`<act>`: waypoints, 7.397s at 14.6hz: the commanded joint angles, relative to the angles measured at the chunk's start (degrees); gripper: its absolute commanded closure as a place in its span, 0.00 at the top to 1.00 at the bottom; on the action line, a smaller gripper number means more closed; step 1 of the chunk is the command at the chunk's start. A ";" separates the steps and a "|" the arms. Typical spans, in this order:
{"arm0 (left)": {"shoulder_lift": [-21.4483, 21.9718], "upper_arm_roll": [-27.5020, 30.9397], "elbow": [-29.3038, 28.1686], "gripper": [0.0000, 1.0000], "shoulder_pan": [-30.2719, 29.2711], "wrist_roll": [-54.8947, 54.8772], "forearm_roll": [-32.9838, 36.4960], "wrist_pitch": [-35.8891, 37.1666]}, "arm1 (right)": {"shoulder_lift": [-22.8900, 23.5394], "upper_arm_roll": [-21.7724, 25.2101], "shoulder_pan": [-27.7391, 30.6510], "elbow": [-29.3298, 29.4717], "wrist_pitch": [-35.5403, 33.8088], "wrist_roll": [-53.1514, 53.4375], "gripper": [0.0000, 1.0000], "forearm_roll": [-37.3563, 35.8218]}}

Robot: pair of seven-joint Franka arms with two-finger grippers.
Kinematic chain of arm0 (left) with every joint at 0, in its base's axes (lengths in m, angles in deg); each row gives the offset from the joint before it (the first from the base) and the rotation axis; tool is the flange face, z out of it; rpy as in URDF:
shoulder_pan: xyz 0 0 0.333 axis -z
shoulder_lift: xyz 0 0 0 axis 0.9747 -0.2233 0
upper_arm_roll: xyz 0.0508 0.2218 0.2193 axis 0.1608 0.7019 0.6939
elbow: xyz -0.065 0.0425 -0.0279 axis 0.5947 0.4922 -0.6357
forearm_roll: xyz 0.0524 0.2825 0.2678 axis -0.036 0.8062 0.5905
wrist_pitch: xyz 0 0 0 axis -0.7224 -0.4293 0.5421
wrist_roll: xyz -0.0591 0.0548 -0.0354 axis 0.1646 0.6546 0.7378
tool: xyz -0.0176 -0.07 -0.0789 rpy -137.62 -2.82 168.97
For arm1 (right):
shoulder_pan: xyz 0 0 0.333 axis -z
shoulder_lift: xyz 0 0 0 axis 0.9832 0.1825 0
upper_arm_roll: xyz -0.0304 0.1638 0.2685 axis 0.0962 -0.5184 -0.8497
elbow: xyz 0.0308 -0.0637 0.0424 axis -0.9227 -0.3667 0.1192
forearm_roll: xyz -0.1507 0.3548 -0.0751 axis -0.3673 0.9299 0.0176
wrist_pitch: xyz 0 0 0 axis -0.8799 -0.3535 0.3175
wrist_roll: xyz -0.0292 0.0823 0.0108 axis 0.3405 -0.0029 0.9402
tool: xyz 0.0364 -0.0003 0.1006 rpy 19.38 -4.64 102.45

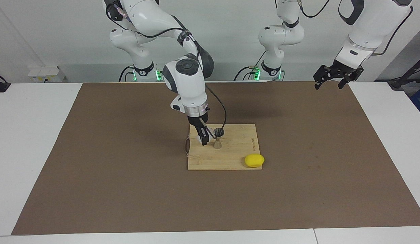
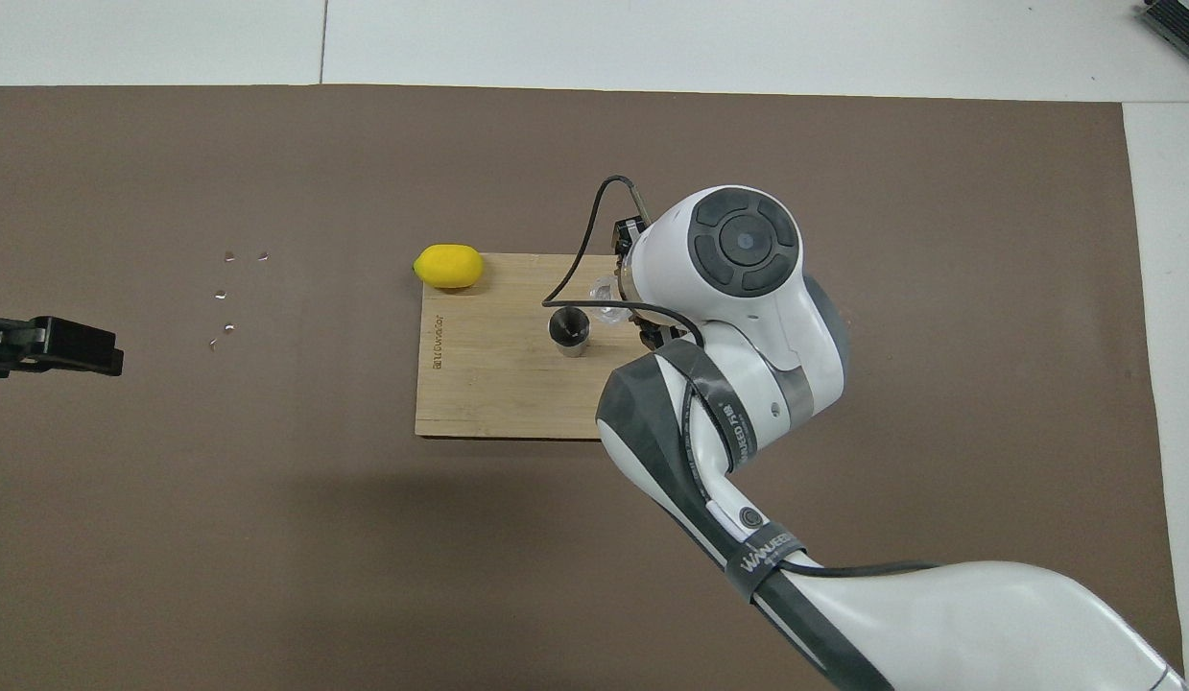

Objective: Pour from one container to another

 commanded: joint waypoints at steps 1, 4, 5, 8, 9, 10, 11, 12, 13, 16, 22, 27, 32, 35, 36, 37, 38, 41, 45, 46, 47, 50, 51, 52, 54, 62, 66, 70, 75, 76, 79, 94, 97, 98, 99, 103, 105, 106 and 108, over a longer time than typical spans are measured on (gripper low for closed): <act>0.73 -0.11 0.10 1.00 -0.62 0.82 1.09 0.29 | -0.06 -0.55 2.91 0.45 -1.19 -2.88 0.00 6.95; 0.55 -0.72 1.67 1.00 -1.93 0.90 1.00 0.37 | -0.23 -0.55 5.29 0.10 -2.68 -3.58 0.00 12.25; 0.55 -0.72 1.68 1.00 -1.94 0.90 1.09 0.37 | -0.32 -0.55 6.95 -0.07 -3.91 -3.58 0.00 14.52; 0.64 -0.90 1.68 1.00 -1.85 0.64 1.09 0.90 | -1.81 -0.55 11.17 -3.58 -5.33 -6.91 0.00 21.20; 0.73 -1.07 1.68 1.00 -1.94 0.55 1.01 1.16 | -2.16 -0.55 12.49 -4.64 -5.50 -8.22 0.00 22.88; 0.73 -1.07 1.68 1.00 -2.03 0.38 1.00 1.43 | -2.77 -0.55 13.72 -5.69 -6.29 -10.33 0.00 23.85; 0.73 -1.16 1.68 1.00 -2.03 0.38 1.00 2.04 | -3.22 -0.55 15.12 -6.74 -7.25 -13.22 0.00 24.64; 0.73 -1.33 1.76 1.00 -2.03 0.64 1.00 2.04 | -3.57 -0.64 17.23 -7.54 -8.57 -17.42 0.00 27.17; 0.73 -1.34 1.85 1.00 -2.03 0.81 1.00 1.87 | -4.01 -0.55 19.08 -7.81 -10.23 -21.38 0.00 30.33; 0.73 -1.34 1.77 1.00 -2.11 0.73 1.00 1.43 | -4.45 -0.55 23.83 -9.47 -11.39 -24.67 0.00 32.99; 0.82 -1.34 1.59 1.00 -2.20 0.82 1.00 1.34 | -3.84 -0.55 33.58 -12.82 -10.60 -33.97 0.00 38.69; 1.17 -1.25 1.59 1.00 -2.29 0.82 1.00 1.43 | 1.69 -0.46 37.98 -13.08 -7.88 -44.43 0.00 43.10; 1.17 -1.25 1.59 1.00 -2.20 0.82 1.00 1.52 | 5.04 -0.55 38.08 -12.29 -3.23 -46.99 0.00 45.74; 1.17 -1.25 1.59 1.00 -2.29 0.90 1.00 1.17 | 5.92 -0.55 36.41 -12.29 0.64 -47.00 0.00 46.27; 1.17 -1.25 1.42 1.00 -2.29 0.82 1.00 1.08 | 6.01 -0.46 34.93 -12.64 1.95 -46.91 0.00 46.27; 1.17 -1.25 1.59 1.00 -2.47 0.82 1.00 0.99 | 6.01 -0.46 34.31 -12.91 2.84 -46.82 0.00 46.27; 1.17 -1.25 1.59 1.00 -2.47 0.90 0.92 0.99 | 6.01 -0.46 34.21 -12.91 3.19 -46.73 0.00 46.19; 1.17 -1.25 1.59 1.00 -2.47 0.90 0.74 0.90 | 5.48 -0.38 32.89 -13.26 3.11 -44.81 0.24 46.10; 1.17 -1.25 1.24 1.00 -2.38 0.90 0.74 0.73 | 3.99 0.24 32.54 -13.96 3.11 -44.45 0.99 43.73; 1.17 -1.25 1.24 1.00 -2.38 0.90 0.74 0.73 | 3.55 0.24 33.06 -14.31 3.11 -44.45 0.99 42.77; 1.17 -1.25 1.24 1.00 -2.38 0.90 0.74 0.73 | 2.85 0.24 33.42 -14.58 3.11 -44.54 1.00 41.36; 1.17 -1.25 1.33 1.00 -2.38 0.90 0.74 0.73 | 0.66 0.24 34.47 -15.80 2.93 -45.67 1.00 34.26; 1.17 -1.25 1.33 1.00 -2.38 0.90 0.74 0.73 | -0.22 0.24 34.65 -16.07 2.93 -45.77 1.00 30.49; 1.17 -1.25 1.33 1.00 -2.38 0.82 0.74 0.81 | -1.36 0.24 34.91 -16.07 2.41 -45.77 1.00 26.97; 1.17 -1.25 1.33 1.00 -2.38 0.82 0.74 0.81 | -3.91 0.15 35.44 -16.25 1.62 -45.85 1.00 22.13; 1.17 -1.25 1.33 1.00 -2.47 0.82 0.74 0.81 | -12.61 -0.29 33.08 -15.98 -5.66 -62.06 1.00 9.62; 1.26 -1.25 1.33 1.00 -2.38 0.82 0.74 0.81 | -16.04 -0.29 30.27 -15.72 -12.51 -76.32 1.00 9.53; 1.17 -1.25 1.33 1.00 -2.47 0.82 0.74 0.81 | -17.72 -0.20 25.17 -15.19 -20.43 -83.65 1.00 7.00; 1.17 -1.25 1.33 1.00 -2.38 0.90 0.74 0.90 | -19.56 -0.64 19.02 -13.18 -24.65 -84.18 1.00 -1.18; 1.17 -1.25 1.33 1.00 -2.38 0.90 0.74 0.90 | -20.18 -0.64 18.66 -12.82 -24.84 -84.09 1.00 -1.19; 1.17 -1.25 1.33 1.00 -2.38 0.90 0.65 0.90 | -20.27 -0.64 19.09 -10.55 -24.40 -84.18 1.00 -1.10; 1.26 -1.16 1.15 1.00 -2.47 0.73 0.65 0.81 | -22.56 0.15 24.63 -1.13 -26.69 -87.25 1.00 -6.11; 1.17 -1.16 1.24 1.00 -2.47 0.82 0.65 0.81 | -22.56 0.15 24.72 -1.13 -26.51 -87.77 1.00 -6.11; 1.17 -1.16 1.24 1.00 -2.47 0.82 0.65 0.81 | -22.56 0.07 24.81 -1.13 -26.77 -88.04 1.00 -6.11; 1.17 -1.16 1.24 1.00 -2.47 0.82 0.65 0.81 | -22.56 0.15 24.81 -1.13 -26.86 -88.04 1.00 -6.11; 1.17 -1.16 1.33 1.00 -2.47 0.90 0.48 0.81 | -22.56 0.06 24.72 -1.13 -26.95 -88.13 1.00 -5.32; 1.17 -1.16 1.33 1.00 -2.47 0.90 0.48 0.81 | -22.64 0.15 24.81 -1.13 -27.04 -88.04 1.00 -5.14; 1.17 -1.16 1.33 1.00 -2.47 0.90 0.48 0.81 | -22.64 0.15 24.89 -1.13 -27.04 -88.13 1.00 -5.14; 1.17 -1.16 1.33 1.00 -2.47 0.90 0.48 0.81 | -23.25 0.15 24.89 -1.13 -28.08 -88.13 1.00 -5.14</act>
